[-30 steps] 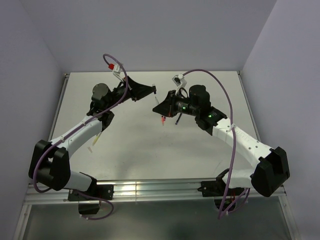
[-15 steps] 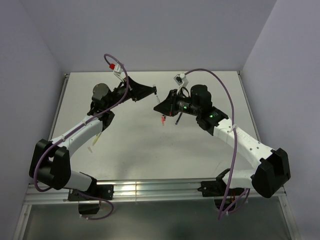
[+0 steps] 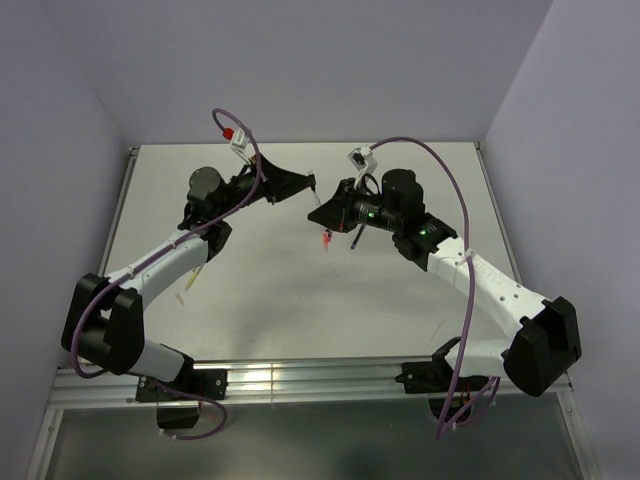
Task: Insert the pens into the pen caps
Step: Insert the pen cap onto the pen.
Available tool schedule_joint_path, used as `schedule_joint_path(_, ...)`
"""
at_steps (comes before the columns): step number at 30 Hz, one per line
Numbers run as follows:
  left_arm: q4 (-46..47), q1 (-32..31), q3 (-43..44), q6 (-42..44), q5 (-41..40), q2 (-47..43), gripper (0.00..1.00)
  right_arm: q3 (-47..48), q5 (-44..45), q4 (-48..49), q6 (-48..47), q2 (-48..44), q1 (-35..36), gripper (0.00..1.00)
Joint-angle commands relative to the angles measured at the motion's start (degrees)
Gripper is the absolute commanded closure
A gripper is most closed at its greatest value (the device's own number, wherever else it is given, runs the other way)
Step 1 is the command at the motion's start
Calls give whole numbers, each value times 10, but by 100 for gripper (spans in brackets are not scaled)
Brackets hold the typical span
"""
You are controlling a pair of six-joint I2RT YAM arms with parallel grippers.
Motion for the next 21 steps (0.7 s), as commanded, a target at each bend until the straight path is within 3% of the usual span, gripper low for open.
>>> schedule_joint_path(1, 36, -6, 14, -2, 16, 3, 100, 22, -2, 22, -7, -19, -4, 100)
schedule_joint_path(14, 17, -28, 7, 12, 16, -11, 100, 2, 57, 35, -6, -46, -10, 100)
schedule_joint_path(21, 2, -78, -1, 22, 0, -40, 100, -43, 106, 81, -4, -76, -11, 100)
